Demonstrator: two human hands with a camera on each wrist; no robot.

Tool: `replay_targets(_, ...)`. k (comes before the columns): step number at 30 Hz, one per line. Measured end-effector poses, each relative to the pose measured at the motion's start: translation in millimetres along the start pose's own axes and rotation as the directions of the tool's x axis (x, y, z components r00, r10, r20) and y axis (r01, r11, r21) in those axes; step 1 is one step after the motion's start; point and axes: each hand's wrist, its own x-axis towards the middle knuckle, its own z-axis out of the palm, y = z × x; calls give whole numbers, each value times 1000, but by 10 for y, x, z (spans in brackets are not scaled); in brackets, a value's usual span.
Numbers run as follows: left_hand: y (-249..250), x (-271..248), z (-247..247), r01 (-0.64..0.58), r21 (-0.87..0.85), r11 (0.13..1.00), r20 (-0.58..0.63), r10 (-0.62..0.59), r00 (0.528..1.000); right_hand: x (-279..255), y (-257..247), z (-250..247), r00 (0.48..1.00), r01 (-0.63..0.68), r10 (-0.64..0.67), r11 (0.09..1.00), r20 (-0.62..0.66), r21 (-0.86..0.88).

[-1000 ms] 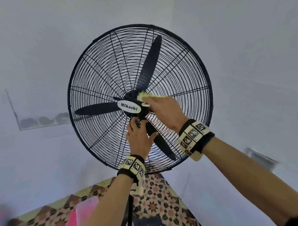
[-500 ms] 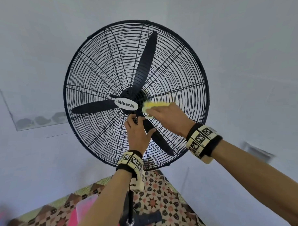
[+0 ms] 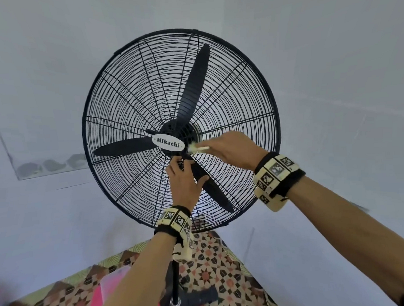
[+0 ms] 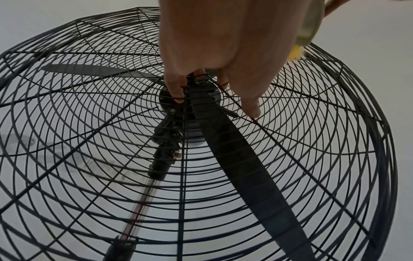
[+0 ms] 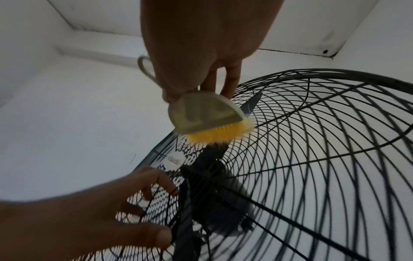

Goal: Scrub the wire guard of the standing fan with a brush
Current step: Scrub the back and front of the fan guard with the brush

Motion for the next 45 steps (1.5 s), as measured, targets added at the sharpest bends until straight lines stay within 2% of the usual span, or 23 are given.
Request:
replay_targets(2, -14, -12, 0, -6, 2, 1000, -5, 6, 1000, -18, 64, 16, 985, 12, -17, 999, -173, -31)
replay_targets(4, -25, -6, 1, -9, 4, 1000, -5, 9, 1000, -44, 35, 78, 980, 11, -25, 997, -198, -73)
replay_targets(7, -4, 25, 0, 2, 12, 1000, 10, -2, 1000, -52, -111, 137, 998, -1, 5, 998, 60, -55)
replay_targets(9, -1, 16, 4, 6, 15, 1000, 14, -6, 1000, -16, -98, 90, 995, -38, 44, 997, 85, -64)
replay_targets(10, -4, 7, 3, 0, 13, 1000, 10, 0, 1000, -12, -65, 35, 997, -69, 71, 997, 40, -44)
replay_targets(12, -26, -18, -5, -15, 4, 1000, -6, 15, 1000, -35, 65, 9, 985, -81, 75, 996, -156, -32)
replay_targets(14, -41, -26, -13, -23, 1, 1000, -17, 23, 1000, -64, 90, 3, 977, -65, 55, 997, -206, -42)
replay_targets(17, -29, -4, 0, -24, -8, 1000, -9, 24, 1000, -82, -25, 106, 993, -68, 73, 996, 97, -52)
replay_targets(18, -26, 0, 7, -25, -10, 1000, -12, 25, 1000, -83, -35, 129, 989, -63, 69, 997, 129, -55)
replay_targets(20, -20, -6, 16, -24, -11, 1000, -16, 24, 1000, -96, -1, 39, 996, -82, 82, 996, 22, -21)
replay_targets(22, -38, -18, 6, -29, 2, 1000, -18, 29, 999, -132, 93, -25, 975, -58, 42, 996, -219, -69)
replay_targets(23, -51, -19, -1, -34, 11, 999, -21, 34, 999, -155, 144, -26, 960, -59, 26, 992, -279, -111)
replay_targets(24, -58, -16, -7, -37, 18, 999, -20, 37, 999, -175, 175, -19, 961, -53, 16, 990, -275, -130)
replay_targets(25, -56, -5, -9, -38, 21, 999, -15, 39, 999, -195, 173, -16, 978, -34, 8, 992, -209, -121)
replay_targets(28, -16, 17, -8, -28, 6, 1000, -1, 28, 1000, -275, 124, 67, 997, -38, 42, 997, 62, -71)
replay_targets(29, -4, 11, -4, -24, 6, 1000, 0, 24, 1000, -292, 123, 46, 997, -56, 59, 997, 58, -55)
replay_targets(31, -2, -11, -4, -24, 9, 1000, -3, 24, 1000, -314, 207, -12, 992, -96, 96, 995, -87, 9)
replay_targets(33, -23, -32, -10, -24, 6, 1000, -1, 24, 1000, -335, 311, -53, 961, -92, 78, 995, -266, -40)
replay_targets(34, -32, -32, -16, -24, 7, 1000, 0, 24, 1000, -348, 321, -49, 952, -71, 42, 994, -303, -86)
replay_targets(36, -39, -17, -22, -25, 6, 1000, 2, 25, 1000, -380, 248, 4, 970, -1, -26, 994, -241, -113)
replay_targets(38, -20, 2, -16, -19, -11, 1000, 7, 19, 1000, -437, 127, 73, 989, 89, -97, 993, -114, -72)
replay_targets(41, -7, 0, 1, -17, -11, 1000, 11, 17, 1000, -426, 123, 4, 999, 41, -40, 999, 32, -30)
replay_targets(45, -56, -29, 18, -29, -15, 999, -4, 29, 1000, -408, 332, -127, 977, -38, 34, 999, -210, -15)
